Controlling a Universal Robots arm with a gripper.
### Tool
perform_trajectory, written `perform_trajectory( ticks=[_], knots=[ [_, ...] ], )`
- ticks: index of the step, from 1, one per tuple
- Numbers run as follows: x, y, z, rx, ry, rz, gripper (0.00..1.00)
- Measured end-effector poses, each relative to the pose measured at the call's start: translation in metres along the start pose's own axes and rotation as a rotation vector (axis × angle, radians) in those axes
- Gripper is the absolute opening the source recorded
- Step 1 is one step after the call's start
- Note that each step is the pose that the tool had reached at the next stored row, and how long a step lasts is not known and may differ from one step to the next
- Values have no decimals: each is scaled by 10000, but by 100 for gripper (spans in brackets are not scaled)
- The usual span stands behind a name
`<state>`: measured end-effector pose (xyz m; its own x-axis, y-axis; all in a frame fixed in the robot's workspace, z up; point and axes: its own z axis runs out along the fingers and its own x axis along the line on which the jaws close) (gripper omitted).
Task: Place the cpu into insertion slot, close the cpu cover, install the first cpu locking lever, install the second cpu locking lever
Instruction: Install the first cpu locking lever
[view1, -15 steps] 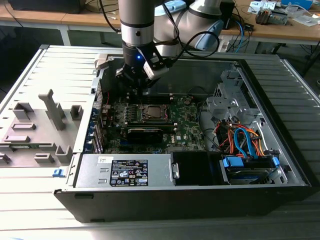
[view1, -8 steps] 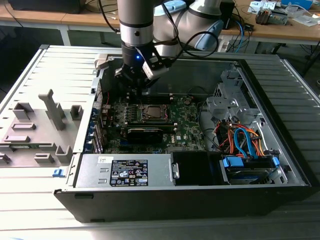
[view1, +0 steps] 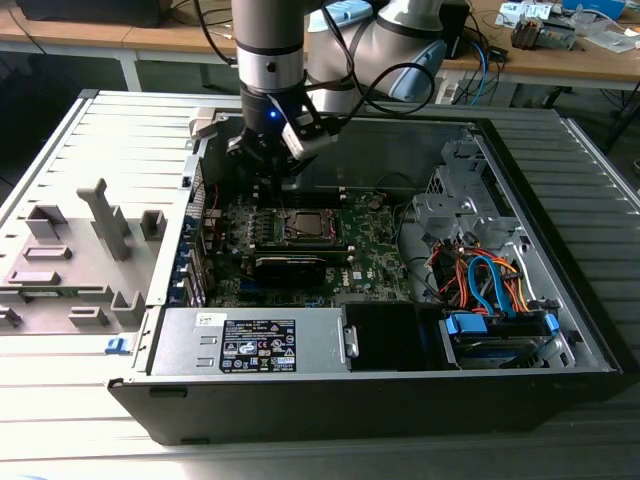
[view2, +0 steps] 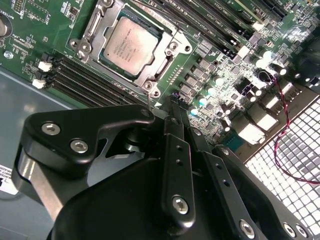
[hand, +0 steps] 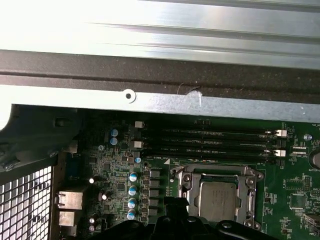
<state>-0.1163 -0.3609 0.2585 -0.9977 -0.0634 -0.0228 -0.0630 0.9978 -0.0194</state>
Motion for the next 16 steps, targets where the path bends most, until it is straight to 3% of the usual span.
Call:
perform_trajectory(
  ticks=[16],
  knots=[
    [51, 3, -1, 1, 0, 1, 11]
  ],
)
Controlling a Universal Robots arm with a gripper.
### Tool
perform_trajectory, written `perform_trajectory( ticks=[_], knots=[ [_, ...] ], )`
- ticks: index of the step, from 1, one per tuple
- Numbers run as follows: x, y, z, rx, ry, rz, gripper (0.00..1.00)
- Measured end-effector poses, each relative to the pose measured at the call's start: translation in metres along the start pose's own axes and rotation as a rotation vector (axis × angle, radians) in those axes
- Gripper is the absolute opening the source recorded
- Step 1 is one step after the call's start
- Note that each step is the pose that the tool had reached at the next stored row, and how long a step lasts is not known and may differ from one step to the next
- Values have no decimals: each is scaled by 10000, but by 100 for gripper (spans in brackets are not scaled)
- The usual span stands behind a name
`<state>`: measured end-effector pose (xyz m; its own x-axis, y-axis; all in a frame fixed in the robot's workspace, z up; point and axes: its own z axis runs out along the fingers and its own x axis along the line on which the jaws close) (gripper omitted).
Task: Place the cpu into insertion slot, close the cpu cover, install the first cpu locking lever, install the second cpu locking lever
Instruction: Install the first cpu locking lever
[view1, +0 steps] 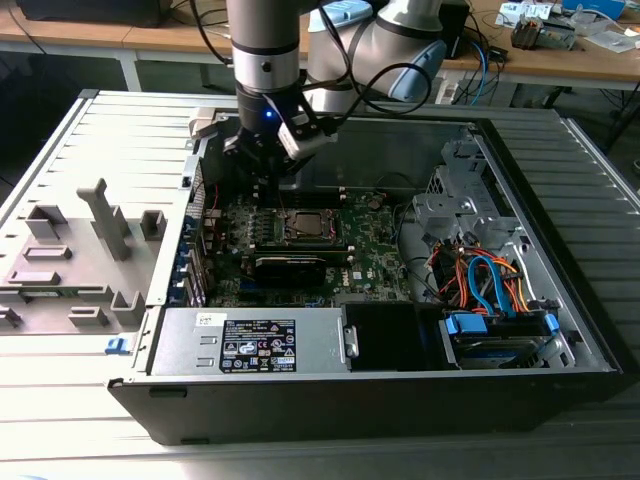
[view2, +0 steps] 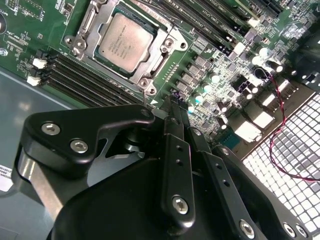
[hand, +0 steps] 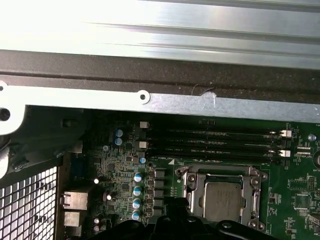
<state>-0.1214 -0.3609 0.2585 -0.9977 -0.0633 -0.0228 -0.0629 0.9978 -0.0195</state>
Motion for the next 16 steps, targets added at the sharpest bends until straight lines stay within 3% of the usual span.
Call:
perform_trajectory(
  ticks=[16],
  knots=[
    [47, 3, -1, 0, 0, 0, 11]
  ],
)
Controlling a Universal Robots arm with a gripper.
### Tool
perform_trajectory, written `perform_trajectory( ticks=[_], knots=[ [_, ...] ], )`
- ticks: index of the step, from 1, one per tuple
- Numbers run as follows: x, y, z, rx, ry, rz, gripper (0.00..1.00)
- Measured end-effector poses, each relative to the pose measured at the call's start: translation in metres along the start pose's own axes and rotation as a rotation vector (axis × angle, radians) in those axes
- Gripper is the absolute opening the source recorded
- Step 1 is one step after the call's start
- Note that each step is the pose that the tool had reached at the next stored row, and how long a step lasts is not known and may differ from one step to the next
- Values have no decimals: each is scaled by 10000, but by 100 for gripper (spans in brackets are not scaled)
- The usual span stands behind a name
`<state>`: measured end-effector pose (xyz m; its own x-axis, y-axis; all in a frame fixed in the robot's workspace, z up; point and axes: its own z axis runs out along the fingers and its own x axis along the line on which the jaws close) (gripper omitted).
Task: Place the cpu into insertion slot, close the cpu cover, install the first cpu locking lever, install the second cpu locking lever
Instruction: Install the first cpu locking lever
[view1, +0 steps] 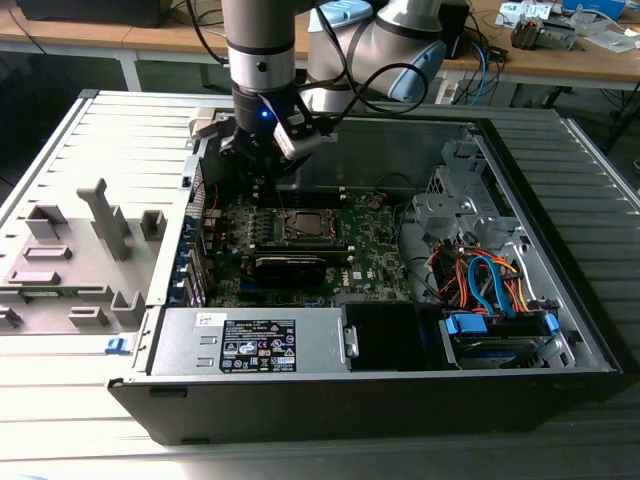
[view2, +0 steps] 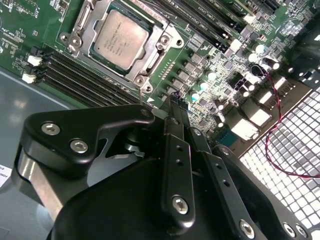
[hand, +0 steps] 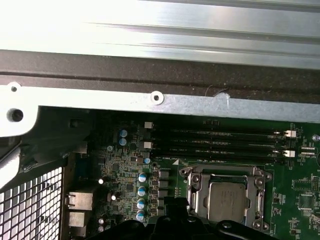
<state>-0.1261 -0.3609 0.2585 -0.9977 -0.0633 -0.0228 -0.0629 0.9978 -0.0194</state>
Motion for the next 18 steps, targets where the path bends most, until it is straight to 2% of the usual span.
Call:
perform_trajectory(
  ticks=[7, 12, 18],
  knots=[
    [27, 10, -1, 0, 0, -1, 11],
    [51, 85, -3, -6, -1, 0, 11],
    [52, 148, -2, -11, -1, 0, 11]
  ],
)
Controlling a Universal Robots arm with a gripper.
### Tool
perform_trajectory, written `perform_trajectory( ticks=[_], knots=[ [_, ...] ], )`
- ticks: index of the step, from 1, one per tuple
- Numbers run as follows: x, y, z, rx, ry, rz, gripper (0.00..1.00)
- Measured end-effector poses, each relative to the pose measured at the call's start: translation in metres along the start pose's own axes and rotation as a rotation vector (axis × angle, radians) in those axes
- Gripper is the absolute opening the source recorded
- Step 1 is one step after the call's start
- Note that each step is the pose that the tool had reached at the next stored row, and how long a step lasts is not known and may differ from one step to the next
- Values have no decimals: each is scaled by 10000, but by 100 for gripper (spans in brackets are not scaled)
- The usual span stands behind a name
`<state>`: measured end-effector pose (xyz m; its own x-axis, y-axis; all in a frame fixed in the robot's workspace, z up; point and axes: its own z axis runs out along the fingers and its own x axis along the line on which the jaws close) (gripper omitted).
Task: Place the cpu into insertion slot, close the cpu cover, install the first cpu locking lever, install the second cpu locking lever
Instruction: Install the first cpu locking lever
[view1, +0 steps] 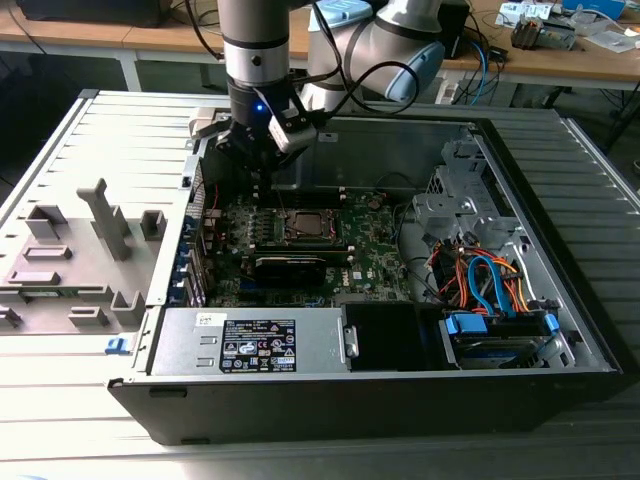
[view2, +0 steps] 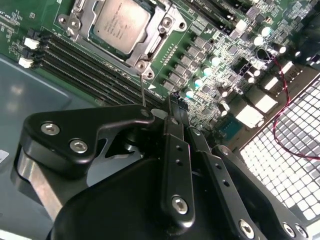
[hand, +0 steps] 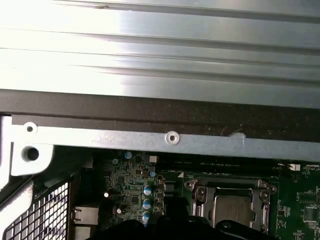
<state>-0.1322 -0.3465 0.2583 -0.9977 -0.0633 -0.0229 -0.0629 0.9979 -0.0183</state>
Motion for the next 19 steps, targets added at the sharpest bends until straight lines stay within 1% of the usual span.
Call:
perform_trajectory(
  ticks=[2, 4, 12, 19],
  knots=[
    [-1, 20, 0, 1, 1, -1, 11],
    [-4, 59, 1, 0, 0, -1, 11],
    [-10, 159, 1, -1, 0, -1, 11],
    [-11, 162, 1, 0, 0, -1, 11]
  ],
)
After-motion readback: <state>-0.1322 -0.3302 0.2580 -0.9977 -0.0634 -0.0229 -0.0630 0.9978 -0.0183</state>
